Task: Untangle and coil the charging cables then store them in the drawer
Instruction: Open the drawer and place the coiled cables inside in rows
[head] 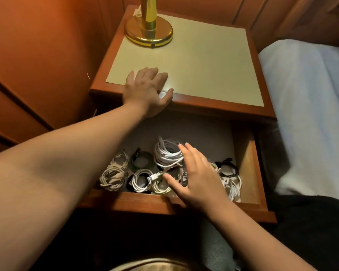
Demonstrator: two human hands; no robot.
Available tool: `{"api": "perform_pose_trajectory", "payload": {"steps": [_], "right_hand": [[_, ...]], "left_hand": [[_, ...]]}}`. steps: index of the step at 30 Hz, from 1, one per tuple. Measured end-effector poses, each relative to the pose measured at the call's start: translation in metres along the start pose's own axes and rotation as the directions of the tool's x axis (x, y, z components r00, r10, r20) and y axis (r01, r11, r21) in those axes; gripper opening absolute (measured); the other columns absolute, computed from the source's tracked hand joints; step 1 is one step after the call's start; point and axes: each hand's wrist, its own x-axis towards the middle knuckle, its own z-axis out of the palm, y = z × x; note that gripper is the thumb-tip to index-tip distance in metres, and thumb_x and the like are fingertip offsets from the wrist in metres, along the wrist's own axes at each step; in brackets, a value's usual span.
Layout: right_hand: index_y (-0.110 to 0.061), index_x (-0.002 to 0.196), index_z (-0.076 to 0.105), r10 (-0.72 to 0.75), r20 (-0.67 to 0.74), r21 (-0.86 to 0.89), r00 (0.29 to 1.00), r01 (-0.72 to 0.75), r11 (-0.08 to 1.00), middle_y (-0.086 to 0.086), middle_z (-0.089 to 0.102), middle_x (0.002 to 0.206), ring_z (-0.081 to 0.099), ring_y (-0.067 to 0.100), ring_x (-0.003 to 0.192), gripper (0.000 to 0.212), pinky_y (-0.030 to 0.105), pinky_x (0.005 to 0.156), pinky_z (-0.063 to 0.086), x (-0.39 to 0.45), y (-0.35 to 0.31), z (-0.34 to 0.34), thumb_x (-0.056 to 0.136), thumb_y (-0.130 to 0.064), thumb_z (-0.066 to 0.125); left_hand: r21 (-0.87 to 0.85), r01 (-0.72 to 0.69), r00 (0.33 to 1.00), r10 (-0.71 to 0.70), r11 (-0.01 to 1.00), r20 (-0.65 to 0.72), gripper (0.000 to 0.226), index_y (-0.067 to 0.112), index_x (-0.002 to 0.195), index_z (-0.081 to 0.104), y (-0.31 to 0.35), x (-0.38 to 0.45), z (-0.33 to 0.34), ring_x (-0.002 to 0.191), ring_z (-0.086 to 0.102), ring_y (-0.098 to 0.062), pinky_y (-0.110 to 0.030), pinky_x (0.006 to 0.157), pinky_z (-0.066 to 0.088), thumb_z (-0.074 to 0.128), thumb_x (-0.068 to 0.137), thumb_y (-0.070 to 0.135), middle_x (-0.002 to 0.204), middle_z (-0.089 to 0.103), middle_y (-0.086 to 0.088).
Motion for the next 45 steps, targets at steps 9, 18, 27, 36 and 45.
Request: {"api": "perform_pose_trajectory", "payload": {"steps": [9,18,27,36,45], "right_hand": [[-0.004,0.163,0.027,0.005,-0.078,-0.227,0.997,-0.023,0.974,0.017,0.029,0.168,0.023,0.033,0.158,0.141,0.063,0.124,0.020,-0.044,-0.031,0.033,0.067,-0.108,0.026],[-0.006,0.164,0.020,-0.028,-0.059,-0.250,0.998,0.012,0.968,0.011,0.023,0.171,0.014,0.026,0.160,0.148,0.064,0.124,0.015,-0.041,-0.032,0.029,0.061,-0.110,0.030],[-0.005,0.163,0.028,-0.070,-0.175,-0.245,0.982,0.025,0.969,0.012,0.029,0.169,0.016,0.029,0.160,0.146,0.065,0.124,0.018,-0.041,-0.030,0.032,0.061,-0.109,0.036],[-0.007,0.156,0.045,-0.157,-0.365,-0.222,0.917,0.078,0.972,0.012,0.040,0.164,0.026,0.030,0.157,0.137,0.065,0.122,0.023,-0.040,-0.025,0.036,0.061,-0.106,0.049],[-0.009,0.150,0.055,-0.242,-0.465,-0.253,0.852,0.134,0.958,0.010,0.048,0.158,0.034,0.032,0.154,0.130,0.072,0.119,0.022,-0.039,-0.022,0.036,0.060,-0.103,0.055]], "left_hand": [[0.017,-0.005,0.999,0.004,1.000,0.053,0.069,0.030,0.153,0.038,0.001,0.000,-0.006,0.149,0.031,-0.028,-0.057,0.120,0.021,0.027,0.096,0.069,0.162,0.036,-0.004],[-0.088,-0.056,0.982,0.070,0.995,0.175,0.064,0.032,0.157,0.034,-0.015,0.011,-0.015,0.152,0.028,-0.028,-0.055,0.124,0.020,0.025,0.103,0.065,0.166,0.031,-0.002],[0.029,0.127,0.983,-0.130,0.991,0.132,0.100,0.036,0.160,0.025,-0.045,0.000,-0.020,0.156,0.018,-0.027,-0.066,0.122,0.007,0.016,0.080,0.095,0.168,0.024,-0.001],[0.006,0.126,0.988,-0.126,0.992,0.091,0.096,0.036,0.158,0.030,-0.045,-0.001,-0.018,0.154,0.021,-0.027,-0.065,0.121,0.009,0.020,0.082,0.094,0.166,0.028,-0.002],[0.012,0.123,0.990,-0.124,0.992,0.068,0.096,0.036,0.158,0.031,-0.047,-0.001,-0.014,0.153,0.023,-0.028,-0.064,0.121,0.011,0.019,0.082,0.094,0.165,0.030,-0.003]]}}
